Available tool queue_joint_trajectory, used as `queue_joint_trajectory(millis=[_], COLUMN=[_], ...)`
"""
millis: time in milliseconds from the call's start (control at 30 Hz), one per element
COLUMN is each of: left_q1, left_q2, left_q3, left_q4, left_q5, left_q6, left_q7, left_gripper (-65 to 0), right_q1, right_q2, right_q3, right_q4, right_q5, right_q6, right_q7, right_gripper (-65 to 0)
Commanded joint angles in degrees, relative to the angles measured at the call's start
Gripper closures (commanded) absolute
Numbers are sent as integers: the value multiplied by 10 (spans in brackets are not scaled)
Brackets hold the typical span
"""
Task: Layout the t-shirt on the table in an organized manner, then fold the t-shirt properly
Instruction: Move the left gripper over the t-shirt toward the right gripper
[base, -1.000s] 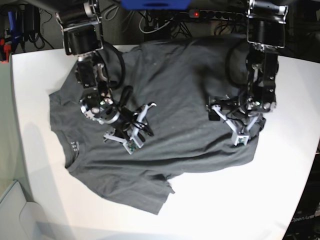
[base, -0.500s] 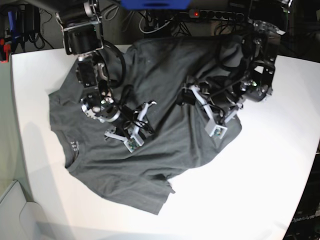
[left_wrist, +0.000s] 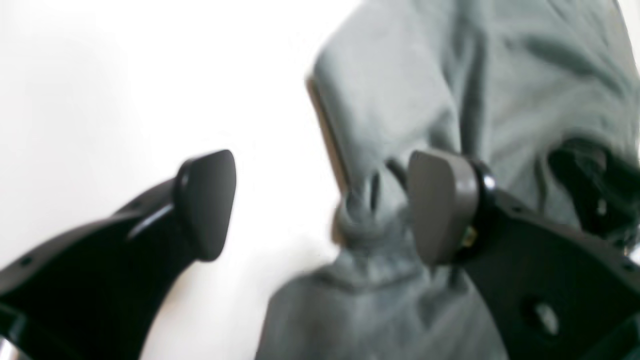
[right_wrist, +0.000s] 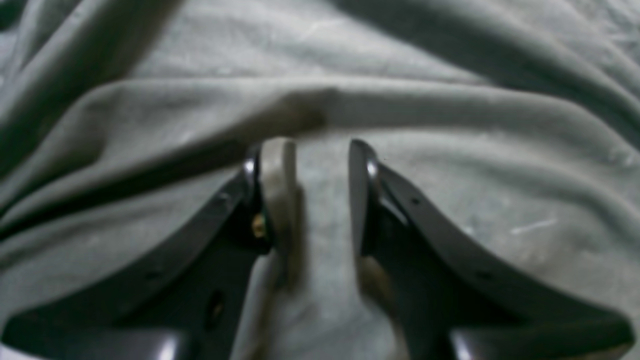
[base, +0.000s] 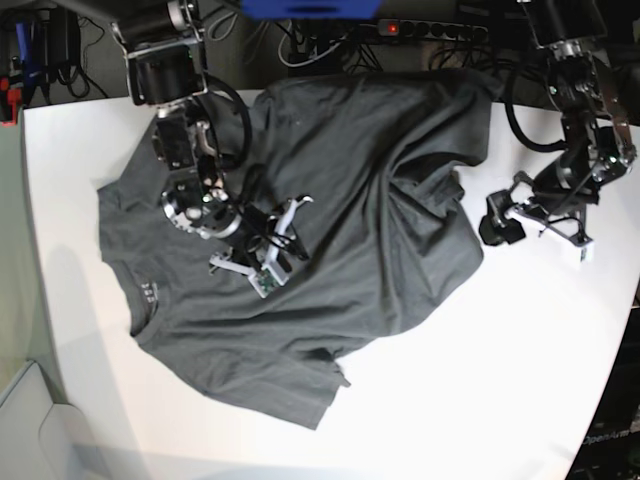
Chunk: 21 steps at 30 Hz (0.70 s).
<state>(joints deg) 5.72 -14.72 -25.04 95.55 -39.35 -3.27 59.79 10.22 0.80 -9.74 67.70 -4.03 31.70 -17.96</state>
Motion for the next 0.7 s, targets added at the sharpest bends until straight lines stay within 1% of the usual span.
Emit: queue_joint_trajectory(millis=[0,67,167,267,400,600,633,667], left_q1=[-8,-8,-10,-33,-68,-102,-105,-107], left_q2=[-4,3,16,21,24,25,25,25], left_q3=[-1,2,11,28,64,118,123,129], left_q4=[-5,-26,-55,-98,-166,-234,-239,-243], left_q5=[-8,-12,-8,-8,-8,-11,-11,-10], left_q6=[-3,-3,-2,-2,-3,1,2,2], left_q7=[-23,-66,-111,-124,-141,-180,-182,-182], left_gripper=[-522,-522,-522,-522,-521,-516,-512,-490], right_q1=[12,12,12,12,12,12,12,12], right_q2=[-1,-1,-1,-1,-1,-1,0,0], right_q3=[0,0,0,0,0,0,0,2], right_q4=[9,9,9,9,9,10,10,10], right_q5=[9,9,9,9,9,9,9,9], right_q6=[1,1,1,1,1,1,1,1], right_q7=[15,15,9,-6,-7,-7,-7,-7], right_gripper=[-197,-197,-197,-197,-197,-197,-197,-197])
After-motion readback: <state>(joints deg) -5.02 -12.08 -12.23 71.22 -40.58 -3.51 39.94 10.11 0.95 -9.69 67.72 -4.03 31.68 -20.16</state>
